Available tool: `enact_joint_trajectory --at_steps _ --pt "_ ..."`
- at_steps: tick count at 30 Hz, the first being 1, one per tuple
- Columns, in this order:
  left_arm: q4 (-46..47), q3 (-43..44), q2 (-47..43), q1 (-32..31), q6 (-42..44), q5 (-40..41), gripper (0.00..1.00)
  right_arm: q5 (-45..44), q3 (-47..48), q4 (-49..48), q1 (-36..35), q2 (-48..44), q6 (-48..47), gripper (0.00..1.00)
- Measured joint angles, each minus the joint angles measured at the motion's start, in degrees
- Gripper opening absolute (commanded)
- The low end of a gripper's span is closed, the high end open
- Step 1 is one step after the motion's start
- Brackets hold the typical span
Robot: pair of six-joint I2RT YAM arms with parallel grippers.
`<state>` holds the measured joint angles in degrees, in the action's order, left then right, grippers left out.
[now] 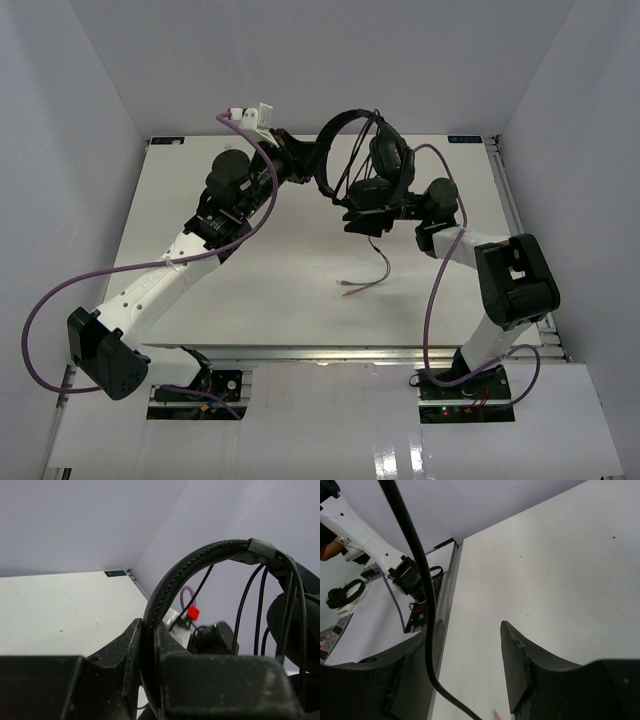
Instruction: Wrap the headphones
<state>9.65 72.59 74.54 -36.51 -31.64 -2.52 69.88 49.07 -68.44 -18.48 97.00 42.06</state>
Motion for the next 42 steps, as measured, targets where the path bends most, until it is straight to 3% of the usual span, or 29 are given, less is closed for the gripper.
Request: enact_joint_trajectory --at_steps 7,9,10,11,17,25,29,33,38,42 --pt "-3.09 8.96 2.41 -0.09 -0.50 14.65 0.00 -0.45 -6.05 -0.53 -5.02 -2.10 -2.33 0.47" --pt "-3.31 11.26 2.92 -0.09 -0.28 19.06 0.00 -1.01 -7.14 2.90 -5.45 -4.15 -6.58 0.27" --pt "-3.44 12.15 3.06 -0.08 -0.08 21.11 0.00 -1.51 -7.57 5.30 -5.68 -5.58 -9.21 0.12" --pt "-3.61 12.85 3.14 -0.07 0.14 23.11 0.00 -2.06 -7.98 7.73 -5.91 -7.26 -11.62 0.09" --pt "-3.39 14.14 5.19 0.01 1.73 34.78 0.00 -8.50 -7.89 22.92 -8.02 -15.23 -26.83 0.08" --pt "-6.55 24.06 21.81 0.39 5.57 47.34 0.00 -28.79 7.77 61.00 -16.45 -17.78 -52.68 0.08" --pt "-9.45 23.44 29.01 0.37 9.60 48.85 0.00 -40.81 16.87 75.54 -19.46 -17.80 -62.51 0.08" --pt "-11.78 16.30 30.89 0.36 13.97 47.73 0.00 -52.53 21.27 84.82 -20.14 -18.93 -71.52 0.08" --pt "-10.76 0.68 26.01 0.35 18.15 40.80 0.00 -71.12 23.80 89.46 -20.18 -21.16 -83.76 0.08" --pt "-9.13 -10.68 15.88 -0.41 21.98 30.28 0.00 -78.91 24.04 89.45 -20.39 -21.16 -90.77 0.09"
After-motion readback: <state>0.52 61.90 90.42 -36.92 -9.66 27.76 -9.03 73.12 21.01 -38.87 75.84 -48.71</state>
